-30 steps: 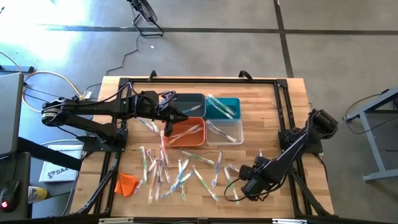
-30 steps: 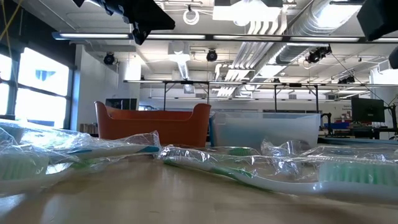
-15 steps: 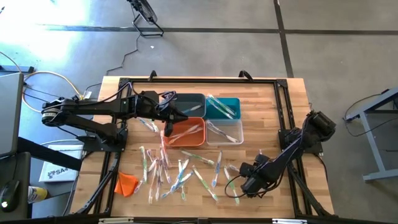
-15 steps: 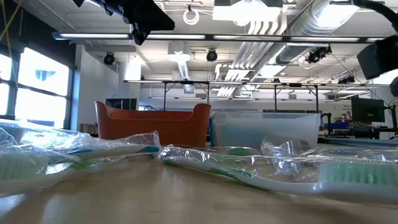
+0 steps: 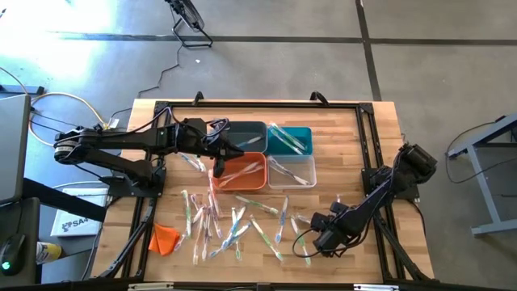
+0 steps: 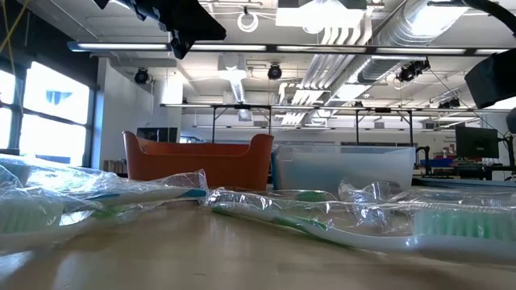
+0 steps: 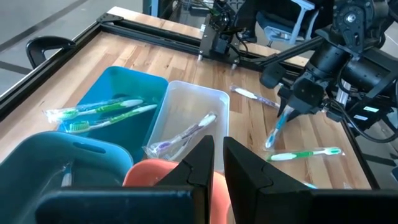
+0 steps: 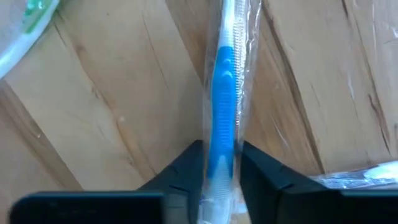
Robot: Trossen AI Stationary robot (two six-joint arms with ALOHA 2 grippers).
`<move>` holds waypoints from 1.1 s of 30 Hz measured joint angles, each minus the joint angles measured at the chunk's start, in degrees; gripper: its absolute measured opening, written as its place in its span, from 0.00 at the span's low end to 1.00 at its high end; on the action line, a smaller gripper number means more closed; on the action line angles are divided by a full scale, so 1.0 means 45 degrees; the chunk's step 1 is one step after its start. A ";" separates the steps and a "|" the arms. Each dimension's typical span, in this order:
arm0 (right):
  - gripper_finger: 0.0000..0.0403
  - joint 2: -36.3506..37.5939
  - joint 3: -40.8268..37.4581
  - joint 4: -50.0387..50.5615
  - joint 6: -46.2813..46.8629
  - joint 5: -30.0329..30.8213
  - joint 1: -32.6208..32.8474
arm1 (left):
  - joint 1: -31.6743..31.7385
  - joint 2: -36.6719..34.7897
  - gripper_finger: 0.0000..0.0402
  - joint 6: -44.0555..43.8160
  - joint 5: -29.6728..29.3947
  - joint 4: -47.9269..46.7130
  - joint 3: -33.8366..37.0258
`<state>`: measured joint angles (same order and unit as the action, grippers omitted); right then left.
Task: Pick & Place Toothbrushes
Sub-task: Put the blue toothbrush into the left blue bin
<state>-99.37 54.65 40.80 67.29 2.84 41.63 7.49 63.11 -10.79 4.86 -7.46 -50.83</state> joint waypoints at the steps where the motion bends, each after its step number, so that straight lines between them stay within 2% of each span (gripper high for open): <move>1: 0.16 0.0003 0.0003 0.0031 -0.0003 -0.0008 0.0000 | 0.0000 0.0000 0.08 0.0000 0.0028 0.0003 0.0000; 3: 0.10 0.0010 0.0052 0.0151 -0.0229 -0.0123 0.0000 | 0.0000 0.0000 0.08 0.0000 0.0034 0.0007 0.0000; 9: 0.10 0.0010 0.0427 0.0790 -0.1626 -0.1149 -0.0205 | 0.0000 0.0000 0.08 0.0000 0.0032 0.0014 0.0000; 14: 0.10 0.0616 0.0722 0.2056 -0.2639 -0.1042 -0.0761 | 0.0000 0.0000 0.08 0.0000 0.0026 0.0077 0.0000; 18: 0.10 0.1871 0.0743 0.3038 -0.3120 -0.0639 -0.1426 | 0.0000 0.0000 0.08 0.0000 0.0020 0.0121 0.0000; 27: 0.10 0.5719 0.0748 0.3874 -0.3356 0.1248 -0.3274 | 0.0000 0.0000 0.08 0.0005 -0.0010 0.0116 0.0000; 33: 0.10 0.7680 0.0748 0.3311 -0.3152 0.4086 -0.4673 | 0.0000 0.0000 0.08 0.0005 -0.0029 0.0121 0.0000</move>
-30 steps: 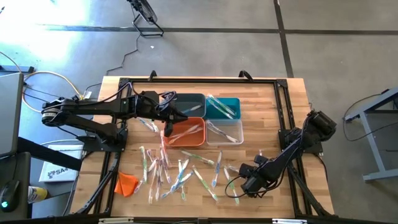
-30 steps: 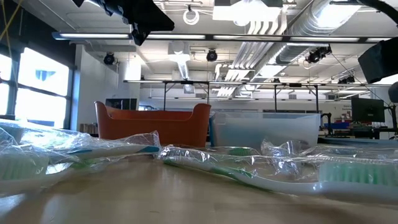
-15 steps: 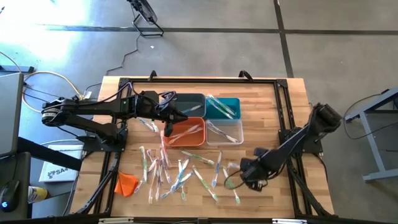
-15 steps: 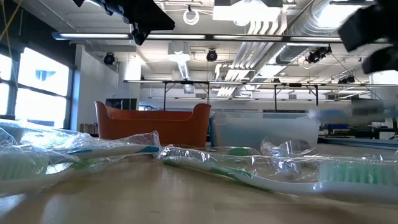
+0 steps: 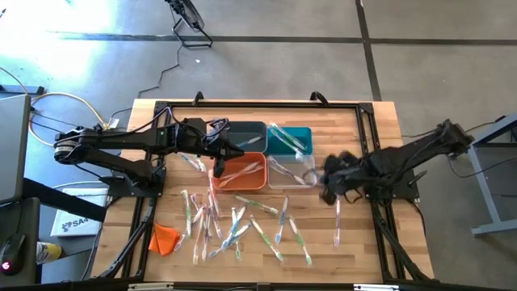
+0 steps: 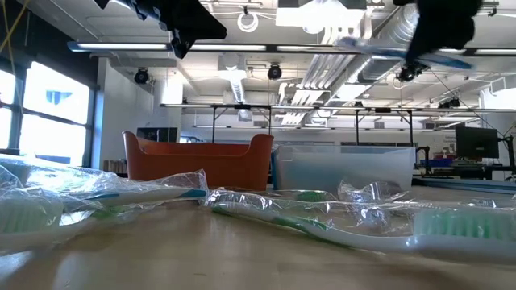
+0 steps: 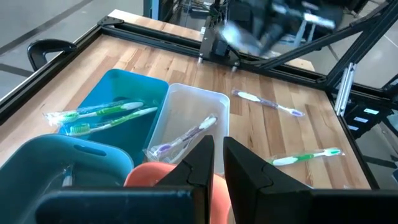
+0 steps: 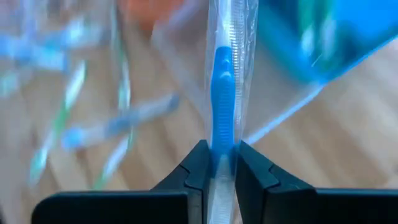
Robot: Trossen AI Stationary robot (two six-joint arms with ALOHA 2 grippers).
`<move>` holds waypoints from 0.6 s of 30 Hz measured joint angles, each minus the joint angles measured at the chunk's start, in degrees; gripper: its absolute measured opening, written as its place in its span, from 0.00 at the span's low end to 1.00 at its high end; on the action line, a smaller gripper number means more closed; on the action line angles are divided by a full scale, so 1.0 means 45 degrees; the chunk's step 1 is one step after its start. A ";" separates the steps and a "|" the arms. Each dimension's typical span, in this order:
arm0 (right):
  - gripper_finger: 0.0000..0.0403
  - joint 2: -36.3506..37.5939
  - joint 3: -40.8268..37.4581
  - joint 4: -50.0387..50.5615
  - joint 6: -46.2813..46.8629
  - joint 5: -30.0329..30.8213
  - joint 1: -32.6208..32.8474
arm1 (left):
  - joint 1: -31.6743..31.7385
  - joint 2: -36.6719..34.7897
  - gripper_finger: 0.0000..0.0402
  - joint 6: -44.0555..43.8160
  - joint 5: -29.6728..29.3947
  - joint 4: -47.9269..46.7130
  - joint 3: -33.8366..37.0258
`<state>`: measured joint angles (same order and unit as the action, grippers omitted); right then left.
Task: Pick & Place Toothbrushes
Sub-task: Put the blue toothbrush into the left blue bin
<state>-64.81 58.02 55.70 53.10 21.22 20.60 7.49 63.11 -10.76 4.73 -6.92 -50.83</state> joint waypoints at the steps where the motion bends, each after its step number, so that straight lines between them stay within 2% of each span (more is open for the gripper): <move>1: 0.10 0.0219 0.0000 -0.0279 -0.0029 0.0516 -0.0223 | 0.0000 0.0000 0.08 0.0000 0.0000 -0.0005 0.0000; 6: 0.10 0.0855 0.0000 -0.2859 -0.1237 0.3313 -0.1143 | 0.0000 0.0000 0.08 -0.0001 0.0005 0.0209 0.0000; 10: 0.10 0.0885 0.0000 -0.5805 -0.2864 0.4470 -0.1681 | 0.0000 0.0000 0.08 0.0000 0.0005 0.0253 0.0000; 14: 0.10 0.0712 0.0010 -0.9135 -0.4447 0.4448 -0.2040 | 0.0000 0.0000 0.08 0.0000 0.0010 0.0214 0.0000; 18: 0.10 0.0456 0.0005 -1.1171 -0.6066 0.3636 -0.2117 | 0.0000 0.0000 0.08 0.0000 0.0010 0.0186 0.0000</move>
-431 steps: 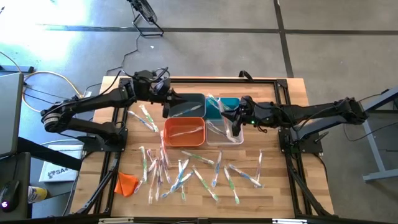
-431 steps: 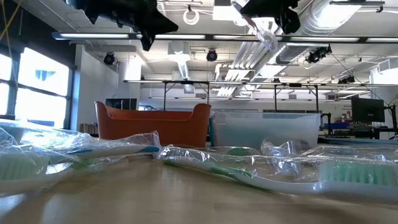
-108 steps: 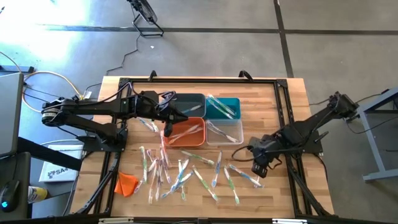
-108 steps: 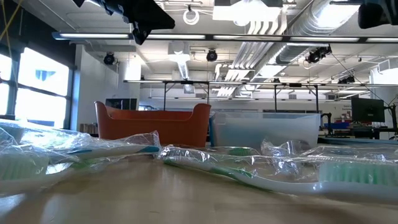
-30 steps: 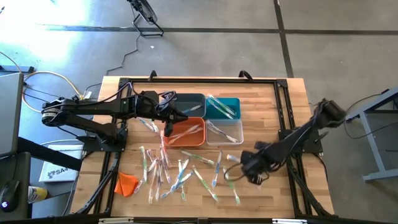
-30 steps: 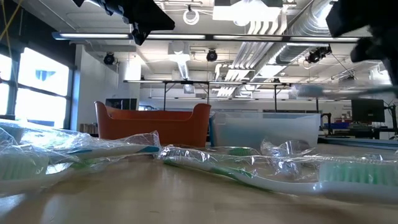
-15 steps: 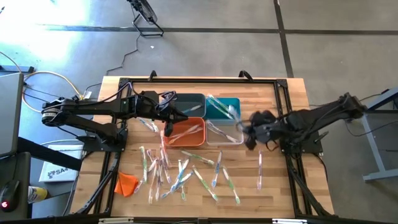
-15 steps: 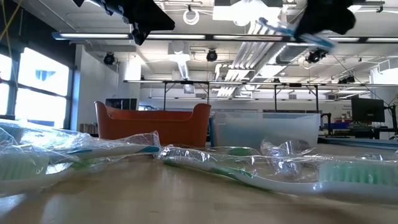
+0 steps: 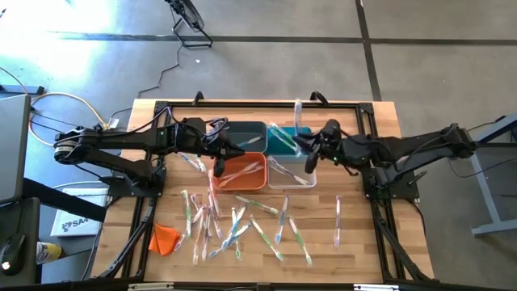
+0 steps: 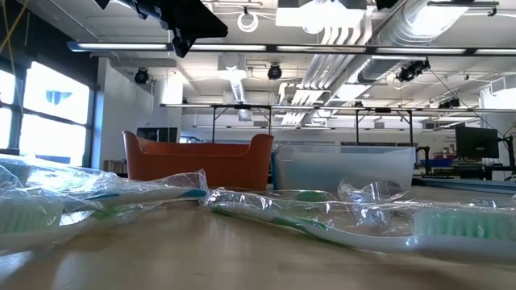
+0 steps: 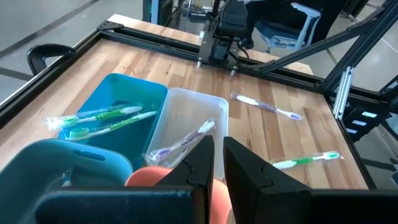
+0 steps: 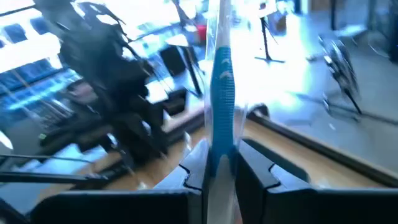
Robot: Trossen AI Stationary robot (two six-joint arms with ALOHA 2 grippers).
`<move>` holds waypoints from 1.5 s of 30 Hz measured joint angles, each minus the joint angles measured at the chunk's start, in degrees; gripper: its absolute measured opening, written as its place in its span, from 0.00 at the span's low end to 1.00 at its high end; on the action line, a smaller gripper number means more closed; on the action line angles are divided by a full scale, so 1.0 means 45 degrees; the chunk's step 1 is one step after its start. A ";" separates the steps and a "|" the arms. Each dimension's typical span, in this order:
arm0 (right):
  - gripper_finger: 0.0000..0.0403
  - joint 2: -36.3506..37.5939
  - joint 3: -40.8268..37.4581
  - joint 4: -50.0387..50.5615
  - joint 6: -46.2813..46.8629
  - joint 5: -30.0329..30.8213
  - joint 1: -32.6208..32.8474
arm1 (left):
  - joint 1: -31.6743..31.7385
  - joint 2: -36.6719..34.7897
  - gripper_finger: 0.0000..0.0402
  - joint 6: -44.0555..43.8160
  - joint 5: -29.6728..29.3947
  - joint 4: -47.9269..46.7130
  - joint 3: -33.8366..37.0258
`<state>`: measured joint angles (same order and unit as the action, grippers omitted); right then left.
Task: Pick & Place Toothbrushes
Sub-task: Put the blue toothbrush into the left blue bin
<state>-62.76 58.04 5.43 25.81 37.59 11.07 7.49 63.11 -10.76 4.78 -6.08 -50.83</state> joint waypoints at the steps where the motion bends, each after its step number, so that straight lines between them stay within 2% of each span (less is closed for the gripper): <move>1: 0.10 -0.0045 0.0000 -0.0336 -0.0166 -0.0007 0.0003 | 0.0000 0.0000 0.08 -0.0001 0.0005 -0.0012 0.0000; 19: 0.10 -0.0079 0.0000 -0.0791 -0.0123 0.0091 0.0000 | 0.0000 0.0002 0.08 -0.0057 0.0004 0.0138 0.0005; 24: 0.10 -0.0079 0.0000 -0.0791 -0.0112 0.0021 -0.0165 | 0.0000 0.0423 0.08 -0.1074 -0.0245 0.1330 0.0015; 35: 0.10 -0.0322 0.0000 -0.0867 -0.0128 -0.0090 -0.0246 | 0.0000 0.0704 0.09 -0.0908 -0.0254 0.2864 0.0015; 39: 0.10 -0.0482 -0.0005 -0.0894 -0.0128 -0.0112 -0.0248 | 0.0002 0.0704 0.14 -0.0932 -0.0291 0.3617 0.0015; 45: 0.10 -0.0825 -0.0005 -0.0970 -0.0137 -0.0137 -0.0248 | 0.0000 0.0704 0.31 -0.1289 -0.0295 0.4003 0.0015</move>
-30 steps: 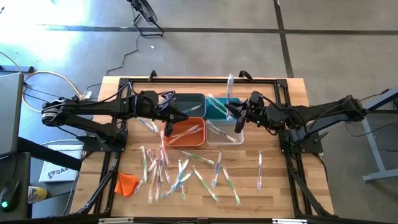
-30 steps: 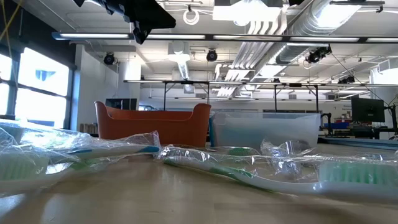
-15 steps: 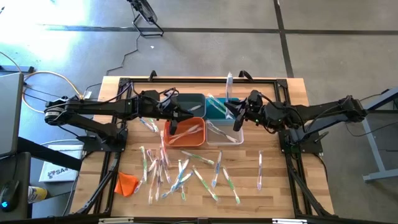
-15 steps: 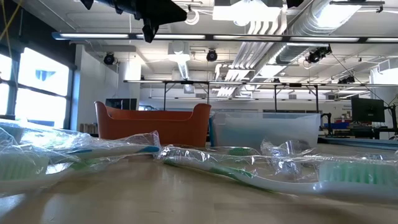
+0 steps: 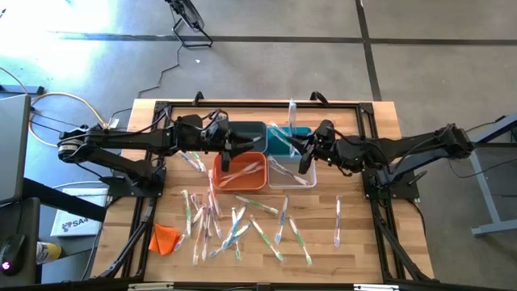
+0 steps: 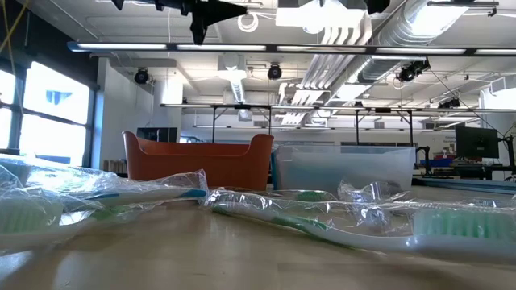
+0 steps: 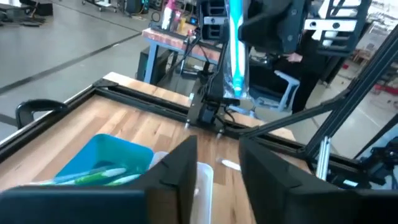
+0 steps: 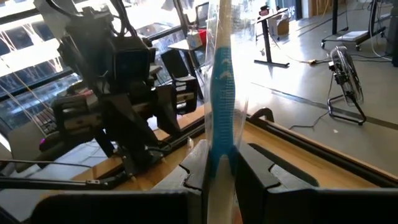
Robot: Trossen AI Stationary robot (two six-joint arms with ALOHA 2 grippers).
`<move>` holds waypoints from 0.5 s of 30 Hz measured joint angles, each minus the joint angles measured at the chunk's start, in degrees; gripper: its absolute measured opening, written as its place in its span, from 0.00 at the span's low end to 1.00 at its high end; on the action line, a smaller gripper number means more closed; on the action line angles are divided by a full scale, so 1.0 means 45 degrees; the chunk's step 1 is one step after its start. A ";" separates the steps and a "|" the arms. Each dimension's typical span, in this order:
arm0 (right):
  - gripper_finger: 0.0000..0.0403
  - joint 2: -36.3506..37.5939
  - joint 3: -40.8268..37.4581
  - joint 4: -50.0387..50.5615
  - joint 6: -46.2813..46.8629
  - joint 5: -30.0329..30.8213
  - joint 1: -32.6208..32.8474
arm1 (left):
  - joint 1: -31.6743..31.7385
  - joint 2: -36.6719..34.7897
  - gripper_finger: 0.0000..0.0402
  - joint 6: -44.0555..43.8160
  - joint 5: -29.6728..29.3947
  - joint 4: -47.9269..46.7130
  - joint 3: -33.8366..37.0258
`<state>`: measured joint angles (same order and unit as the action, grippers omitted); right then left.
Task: Pick & Place Toothbrushes
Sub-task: Put the blue toothbrush into the left blue bin
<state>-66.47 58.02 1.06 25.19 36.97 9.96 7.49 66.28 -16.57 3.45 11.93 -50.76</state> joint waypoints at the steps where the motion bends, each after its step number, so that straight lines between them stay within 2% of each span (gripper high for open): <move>1: 0.10 -0.0050 0.0000 -0.0036 0.0000 -0.0011 0.0000 | 0.0000 0.0000 0.33 -0.0065 0.0000 0.0165 0.0000; 5: 0.10 -0.0395 0.0000 -0.0358 -0.0010 -0.0414 0.0000 | 0.0000 0.0000 0.39 -0.0148 0.0185 0.1026 0.0000; 15: 0.10 -0.1805 0.0011 -0.3071 -0.1235 -0.2349 -0.0157 | 0.0000 0.0096 0.40 -0.0586 0.0959 0.1969 -0.0024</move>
<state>-74.59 58.07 -12.75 19.63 26.40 9.25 7.49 66.72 -19.20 7.76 20.79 -50.87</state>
